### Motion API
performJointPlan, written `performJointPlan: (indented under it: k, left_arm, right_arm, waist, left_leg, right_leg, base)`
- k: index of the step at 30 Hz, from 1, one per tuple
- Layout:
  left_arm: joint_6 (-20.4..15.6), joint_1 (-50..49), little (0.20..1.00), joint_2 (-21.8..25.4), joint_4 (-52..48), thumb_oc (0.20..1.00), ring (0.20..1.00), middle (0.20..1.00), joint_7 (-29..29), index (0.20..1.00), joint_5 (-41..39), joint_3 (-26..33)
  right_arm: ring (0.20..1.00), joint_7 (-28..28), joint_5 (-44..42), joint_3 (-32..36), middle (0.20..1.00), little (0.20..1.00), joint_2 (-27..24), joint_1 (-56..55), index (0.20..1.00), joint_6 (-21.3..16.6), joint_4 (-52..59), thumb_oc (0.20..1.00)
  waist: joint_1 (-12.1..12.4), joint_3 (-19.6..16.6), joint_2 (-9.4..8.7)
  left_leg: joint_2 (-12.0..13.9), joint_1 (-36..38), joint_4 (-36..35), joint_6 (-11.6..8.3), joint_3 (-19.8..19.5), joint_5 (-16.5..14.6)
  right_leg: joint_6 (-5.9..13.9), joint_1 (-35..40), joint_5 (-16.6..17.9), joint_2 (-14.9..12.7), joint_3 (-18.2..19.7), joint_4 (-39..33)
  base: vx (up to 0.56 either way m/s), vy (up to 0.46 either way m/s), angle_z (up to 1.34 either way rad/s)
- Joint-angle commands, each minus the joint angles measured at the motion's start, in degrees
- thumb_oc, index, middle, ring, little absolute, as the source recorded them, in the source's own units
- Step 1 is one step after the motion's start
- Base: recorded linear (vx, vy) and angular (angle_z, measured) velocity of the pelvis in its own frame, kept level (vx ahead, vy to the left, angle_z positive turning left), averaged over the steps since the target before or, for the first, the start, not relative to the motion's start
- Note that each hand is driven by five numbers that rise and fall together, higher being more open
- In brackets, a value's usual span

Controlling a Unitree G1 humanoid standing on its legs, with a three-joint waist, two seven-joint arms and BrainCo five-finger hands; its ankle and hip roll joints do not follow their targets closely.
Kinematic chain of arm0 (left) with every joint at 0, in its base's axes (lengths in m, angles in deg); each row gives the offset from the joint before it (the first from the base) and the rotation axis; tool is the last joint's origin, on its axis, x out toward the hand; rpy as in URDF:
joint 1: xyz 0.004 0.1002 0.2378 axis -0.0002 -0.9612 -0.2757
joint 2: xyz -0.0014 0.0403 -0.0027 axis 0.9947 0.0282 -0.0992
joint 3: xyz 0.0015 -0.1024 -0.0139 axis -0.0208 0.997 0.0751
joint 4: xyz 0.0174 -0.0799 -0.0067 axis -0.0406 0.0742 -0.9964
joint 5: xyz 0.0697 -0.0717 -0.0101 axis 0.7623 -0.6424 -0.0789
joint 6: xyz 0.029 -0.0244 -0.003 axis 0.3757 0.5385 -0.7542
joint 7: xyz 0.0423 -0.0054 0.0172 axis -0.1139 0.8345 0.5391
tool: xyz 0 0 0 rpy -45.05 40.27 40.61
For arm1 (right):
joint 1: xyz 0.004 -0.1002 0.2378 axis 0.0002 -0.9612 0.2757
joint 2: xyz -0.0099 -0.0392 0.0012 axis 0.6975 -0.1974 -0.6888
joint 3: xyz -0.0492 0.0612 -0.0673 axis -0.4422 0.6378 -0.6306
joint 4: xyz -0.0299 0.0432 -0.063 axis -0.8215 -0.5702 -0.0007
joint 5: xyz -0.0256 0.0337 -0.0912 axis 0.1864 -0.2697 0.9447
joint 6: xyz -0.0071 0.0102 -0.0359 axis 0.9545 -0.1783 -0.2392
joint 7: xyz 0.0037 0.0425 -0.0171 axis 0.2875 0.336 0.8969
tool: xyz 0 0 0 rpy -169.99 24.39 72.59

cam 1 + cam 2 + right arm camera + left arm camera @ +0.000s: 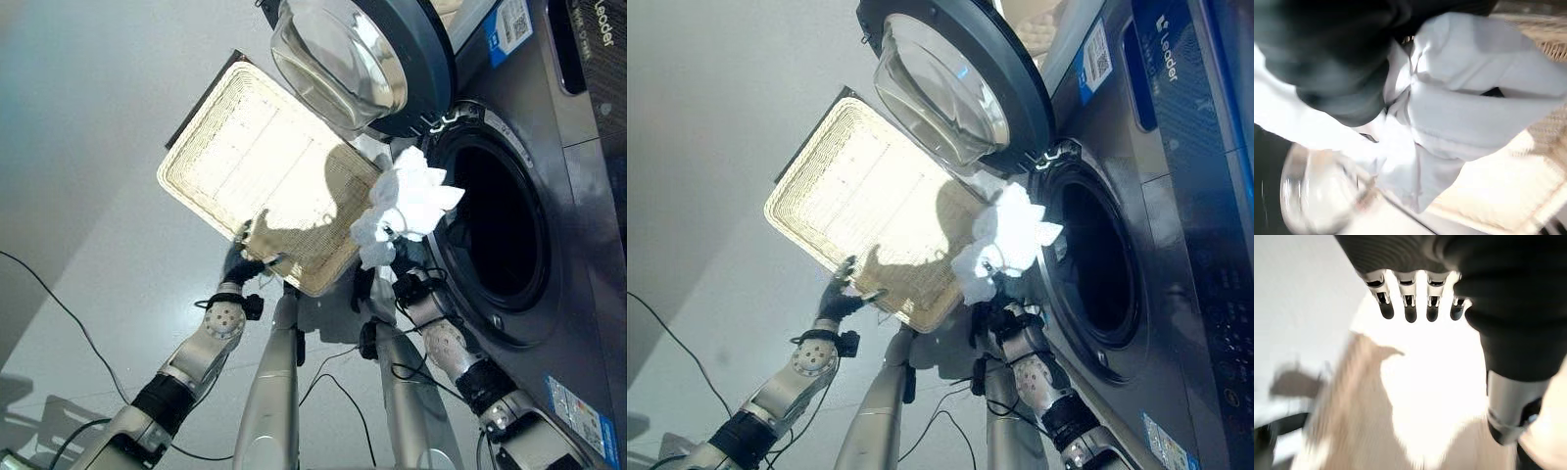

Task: Put the clothes into the washing machine.

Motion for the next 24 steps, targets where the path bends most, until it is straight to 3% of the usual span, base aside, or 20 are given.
performJointPlan:
  k: [1, 2, 3, 7, 9, 13, 14, 15, 16, 17, 19, 20, 21, 22, 23, 24]
  left_arm:
    - [-5.8, 0.1, 1.0, -2.5, -2.9, 1.0, 1.0, 1.0, 7.3, 1.0, 5.0, 4.2]
    - [-6.0, 0.1, 1.0, -2.5, -2.8, 1.0, 1.0, 1.0, 7.0, 1.0, 4.9, 4.3]
    - [-7.5, 0.3, 1.0, -2.8, -2.4, 1.0, 1.0, 1.0, 5.1, 1.0, 4.1, 5.4]
    - [-7.5, 0.7, 1.0, -2.4, -1.5, 1.0, 1.0, 1.0, 4.3, 1.0, 4.3, 6.1]
    - [-6.7, 0.9, 1.0, -0.5, -2.0, 1.0, 1.0, 1.0, 3.2, 1.0, 3.3, 6.3]
    - [-6.9, 0.0, 1.0, 1.9, -2.1, 1.0, 1.0, 1.0, 1.4, 1.0, 2.3, 6.8]
    - [-7.5, -0.8, 1.0, 2.7, -2.0, 1.0, 1.0, 1.0, 0.8, 1.0, 1.9, 7.2]
    - [-7.7, -1.6, 1.0, 3.5, -2.1, 1.0, 1.0, 1.0, 0.5, 1.0, 1.4, 7.3]
    - [-7.8, -1.8, 1.0, 3.7, -2.1, 1.0, 1.0, 1.0, 0.4, 1.0, 1.2, 7.3]
    - [-8.3, -2.3, 1.0, 4.4, -1.7, 1.0, 1.0, 1.0, 0.2, 1.0, 0.5, 7.1]
    - [-8.3, -2.3, 1.0, 4.8, -1.5, 1.0, 1.0, 1.0, 0.0, 1.0, 0.0, 6.9]
    - [-8.0, -2.2, 1.0, 5.0, -1.5, 1.0, 1.0, 1.0, -0.3, 1.0, -0.4, 6.7]
    - [-7.5, -1.5, 1.0, 5.1, -1.5, 1.0, 1.0, 1.0, -0.7, 1.0, -0.6, 6.1]
    - [-7.2, -1.5, 1.0, 5.0, -1.6, 1.0, 1.0, 1.0, -0.9, 1.0, -0.6, 5.9]
    - [-7.2, -1.5, 1.0, 5.0, -1.6, 1.0, 1.0, 1.0, -0.9, 1.0, -0.6, 5.9]
    - [-6.6, -1.1, 1.0, 5.0, -1.9, 1.0, 1.0, 1.0, -0.8, 1.0, -0.5, 5.5]
  right_arm:
    - [0.2, 2.5, -9.1, 3.7, 0.2, 0.2, -0.1, 1.0, 0.2, -1.4, 2.5, 0.2]
    - [0.2, 2.4, -10.0, 4.3, 0.2, 0.2, -0.2, 1.2, 0.2, -1.3, 2.2, 0.2]
    - [0.2, 2.8, -18.6, 8.5, 0.2, 0.2, -0.8, 1.8, 0.2, -2.9, -0.1, 0.2]
    - [0.2, 5.1, -25.6, 17.5, 0.2, 0.2, -3.2, 4.0, 0.2, -5.4, -4.5, 0.2]
    - [0.2, 9.4, -31.4, 24.4, 0.2, 0.2, -7.6, 6.3, 0.2, -10.0, -7.6, 0.2]
    - [0.2, 11.6, -38.9, 31.1, 0.2, 0.2, -12.9, 7.0, 0.2, -15.0, -11.0, 0.2]
    - [0.2, 12.2, -40.6, 33.7, 0.2, 0.2, -15.1, 6.6, 0.2, -19.1, -11.9, 0.2]
    - [0.2, 15.5, -39.3, 36.6, 0.2, 0.2, -17.5, 6.3, 0.2, -26.4, -12.0, 0.2]
    - [0.2, 16.5, -38.9, 37.5, 0.2, 0.2, -18.0, 6.3, 0.2, -28.7, -12.0, 0.2]
    - [0.2, 24.1, -32.4, 40.5, 0.2, 0.2, -20.0, 6.0, 0.2, -37.7, -12.8, 0.2]
    - [0.2, 31.0, -27.2, 41.9, 0.2, 0.2, -21.2, 5.9, 0.2, -40.3, -12.8, 0.2]
    - [0.2, 41.5, -18.8, 43.1, 0.2, 0.2, -23.1, 5.8, 0.2, -42.8, -13.8, 0.2]
    - [0.2, 59.2, -1.4, 44.5, 0.2, 0.2, -26.8, 6.7, 0.2, -43.1, -14.7, 0.2]
    - [0.2, 64.1, 4.1, 44.5, 0.2, 0.2, -27.7, 6.7, 0.2, -42.8, -15.2, 0.2]
    - [0.2, 64.1, 4.1, 44.5, 0.2, 0.2, -27.7, 6.7, 0.2, -42.8, -15.2, 0.2]
    - [0.288, 72.6, 12.9, 44.3, 0.288, 0.288, -29.5, 7.4, 0.288, -41.6, -14.9, 0.288]
  waist:
    - [-0.8, -1.2, 1.33]
    - [-0.7, -1.2, 1.33]
    - [-0.6, -1.2, 1.26]
    - [-0.4, -1.2, 0.95]
    - [0.0, -1.2, 0.51]
    - [0.2, -1.2, -0.09]
    - [0.2, -1.2, -0.35]
    - [0.1, -1.2, -0.51]
    - [0.1, -1.2, -0.55]
    - [-0.2, -1.2, -0.64]
    - [-0.2, -1.2, -0.66]
    - [-0.3, -1.2, -0.66]
    - [-0.2, -1.2, -0.5]
    - [-0.2, -1.2, -0.47]
    - [-0.2, -1.2, -0.47]
    - [-0.2, -1.2, -0.37]
  left_leg:
    - [-3.7, -0.4, -1.7, 2.84, 2.6, 0.4]
    - [-3.7, -0.4, -1.6, 2.82, 2.6, 0.3]
    - [-3.8, -0.3, -1.4, 2.78, 2.5, 0.1]
    - [-4.0, 0.2, -1.2, 2.78, 2.3, -0.6]
    - [-4.4, 0.2, -0.8, 2.85, 2.2, -1.2]
    - [-4.5, 0.3, -0.7, 2.99, 2.2, -1.7]
    - [-4.6, 0.4, -0.7, 3.06, 2.2, -1.9]
    - [-4.6, 0.4, -0.4, 3.16, 2.1, -2.1]
    - [-4.7, 0.4, -0.3, 3.2, 2.1, -2.2]
    - [-4.8, 0.5, 0.1, 3.37, 2.0, -2.6]
    - [-4.8, 0.6, 0.3, 3.41, 1.9, -2.8]
    - [-5.0, 0.5, 0.6, 3.5, 1.9, -3.0]
    - [-5.3, -0.3, 1.2, 3.77, 1.6, -2.9]
    - [-5.4, -0.1, 1.4, 3.78, 1.5, -3.3]
    - [-5.4, -0.1, 1.4, 3.78, 1.5, -3.3]
    - [-5.5, -0.8, 1.9, 3.85, 1.5, -3.0]
  right_leg:
    - [5.95, 2.9, 4.4, -2.5, -2.5, -3.9]
    - [5.95, 2.8, 4.4, -2.5, -2.5, -3.9]
    - [6.0, 2.9, 4.3, -2.5, -2.6, -3.5]
    - [6.36, 3.3, 4.3, -2.6, -2.9, -3.3]
    - [6.4, 3.5, 4.4, -2.7, -3.3, -3.3]
    - [6.45, 3.9, 4.7, -2.7, -3.4, -3.7]
    - [6.48, 4.0, 4.7, -2.7, -3.4, -3.8]
    - [6.53, 4.1, 4.8, -2.6, -3.4, -3.8]
    - [6.54, 4.1, 4.8, -2.6, -3.4, -3.8]
    - [6.52, 4.2, 4.7, -2.6, -3.2, -3.6]
    - [6.56, 4.3, 4.7, -2.6, -3.2, -3.5]
    - [6.62, 4.2, 4.7, -2.7, -3.1, -3.4]
    - [6.54, 3.6, 5.2, -2.8, -3.1, -3.3]
    - [6.66, 3.9, 4.8, -2.8, -3.0, -3.2]
    - [6.66, 3.9, 4.8, -2.8, -3.0, -3.2]
    - [6.58, 3.4, 5.2, -2.9, -3.2, -3.2]
  base:
    - [0.05, -0.029, -0.05]
    - [0.07, -0.045, -0.02]
    - [0.04, -0.028, -0.02]
    - [0.04, -0.036, 0.0]
    - [0.04, -0.055, 0.01]
    - [0.03, -0.037, 0.0]
    - [0.03, -0.022, 0.02]
    - [0.03, -0.013, 0.02]
    - [0.04, 0.007, 0.03]
    - [0.0, 0.0, 0.0]
    - [0.02, 0.01, 0.03]
    - [0.0, 0.0, 0.0]
    - [0.0, 0.0, 0.0]
    - [0.0, 0.0, 0.0]
    - [0.0, 0.008, -0.03]
    - [0.0, 0.0, 0.0]
